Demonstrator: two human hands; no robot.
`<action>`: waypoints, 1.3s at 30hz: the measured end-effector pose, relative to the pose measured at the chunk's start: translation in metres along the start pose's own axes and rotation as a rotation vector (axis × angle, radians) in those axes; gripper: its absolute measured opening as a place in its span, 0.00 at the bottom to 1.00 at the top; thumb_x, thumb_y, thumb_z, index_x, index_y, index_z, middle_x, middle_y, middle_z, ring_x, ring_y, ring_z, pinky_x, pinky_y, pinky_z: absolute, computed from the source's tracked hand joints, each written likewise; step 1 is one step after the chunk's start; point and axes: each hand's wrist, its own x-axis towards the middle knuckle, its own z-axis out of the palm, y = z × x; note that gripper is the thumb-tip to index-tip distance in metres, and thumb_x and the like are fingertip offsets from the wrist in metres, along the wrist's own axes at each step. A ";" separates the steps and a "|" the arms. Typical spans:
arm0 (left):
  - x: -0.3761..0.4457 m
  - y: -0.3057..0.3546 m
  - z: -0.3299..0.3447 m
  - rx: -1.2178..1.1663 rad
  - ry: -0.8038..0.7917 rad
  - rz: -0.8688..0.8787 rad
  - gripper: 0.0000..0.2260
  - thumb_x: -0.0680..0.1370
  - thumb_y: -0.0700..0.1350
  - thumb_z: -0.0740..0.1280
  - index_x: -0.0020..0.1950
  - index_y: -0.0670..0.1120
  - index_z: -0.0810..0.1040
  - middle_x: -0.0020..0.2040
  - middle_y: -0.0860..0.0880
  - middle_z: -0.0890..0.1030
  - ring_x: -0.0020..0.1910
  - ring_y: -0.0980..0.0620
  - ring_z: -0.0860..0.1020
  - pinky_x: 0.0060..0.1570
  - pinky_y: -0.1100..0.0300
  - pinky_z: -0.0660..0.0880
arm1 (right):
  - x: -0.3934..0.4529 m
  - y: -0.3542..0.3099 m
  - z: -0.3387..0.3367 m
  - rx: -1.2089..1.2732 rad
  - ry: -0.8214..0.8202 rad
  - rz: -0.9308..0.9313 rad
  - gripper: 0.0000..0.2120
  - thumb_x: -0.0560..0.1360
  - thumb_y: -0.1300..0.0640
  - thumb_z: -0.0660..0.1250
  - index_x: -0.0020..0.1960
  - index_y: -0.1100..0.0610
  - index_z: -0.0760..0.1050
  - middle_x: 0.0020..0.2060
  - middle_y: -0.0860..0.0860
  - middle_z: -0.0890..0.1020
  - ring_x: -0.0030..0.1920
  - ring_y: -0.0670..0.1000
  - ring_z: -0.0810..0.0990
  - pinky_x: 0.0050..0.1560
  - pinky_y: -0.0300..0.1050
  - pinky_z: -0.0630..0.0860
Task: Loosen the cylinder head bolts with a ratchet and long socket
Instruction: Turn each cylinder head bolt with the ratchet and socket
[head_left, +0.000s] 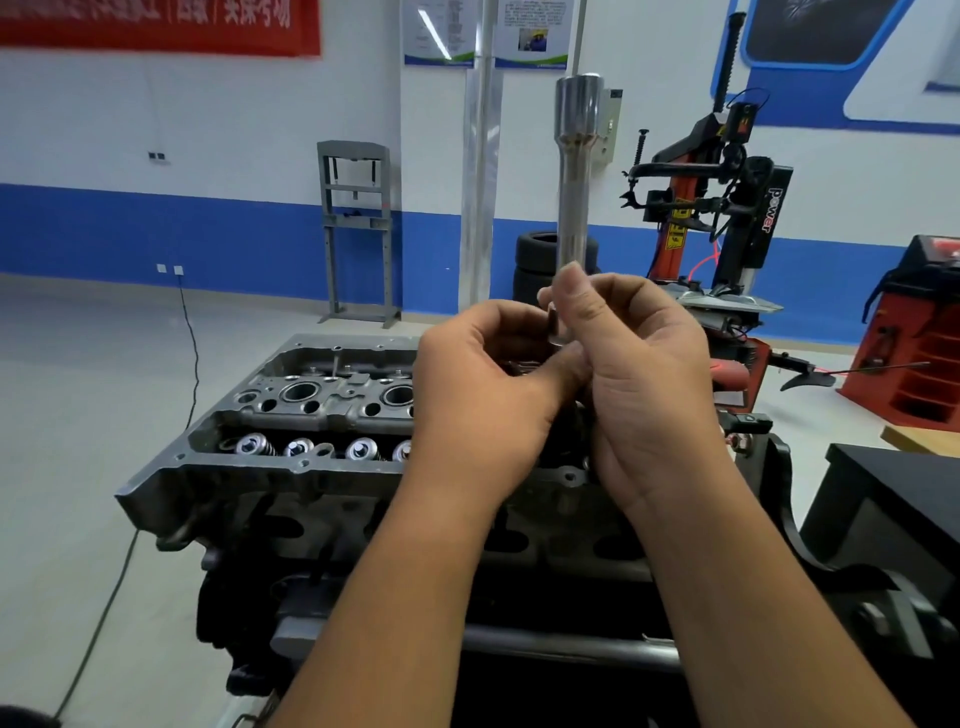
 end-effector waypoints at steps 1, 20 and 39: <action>0.000 -0.001 0.000 0.012 0.025 0.014 0.09 0.72 0.39 0.81 0.47 0.48 0.85 0.41 0.54 0.87 0.41 0.57 0.86 0.40 0.67 0.80 | 0.000 0.000 -0.001 -0.015 0.000 -0.010 0.16 0.64 0.47 0.80 0.44 0.55 0.81 0.42 0.55 0.85 0.44 0.53 0.85 0.49 0.55 0.85; -0.003 0.000 -0.001 -0.020 -0.061 0.063 0.11 0.75 0.39 0.79 0.54 0.50 0.87 0.47 0.54 0.89 0.48 0.58 0.87 0.49 0.63 0.83 | -0.002 -0.001 0.002 0.011 -0.028 -0.027 0.15 0.69 0.45 0.75 0.47 0.56 0.80 0.45 0.57 0.86 0.46 0.56 0.86 0.51 0.55 0.84; -0.011 0.001 0.008 0.304 0.002 0.120 0.13 0.71 0.45 0.80 0.54 0.57 0.87 0.42 0.63 0.86 0.40 0.63 0.84 0.43 0.61 0.83 | -0.002 -0.002 0.002 0.063 0.048 -0.038 0.16 0.65 0.43 0.79 0.41 0.54 0.81 0.42 0.56 0.86 0.42 0.56 0.85 0.45 0.60 0.85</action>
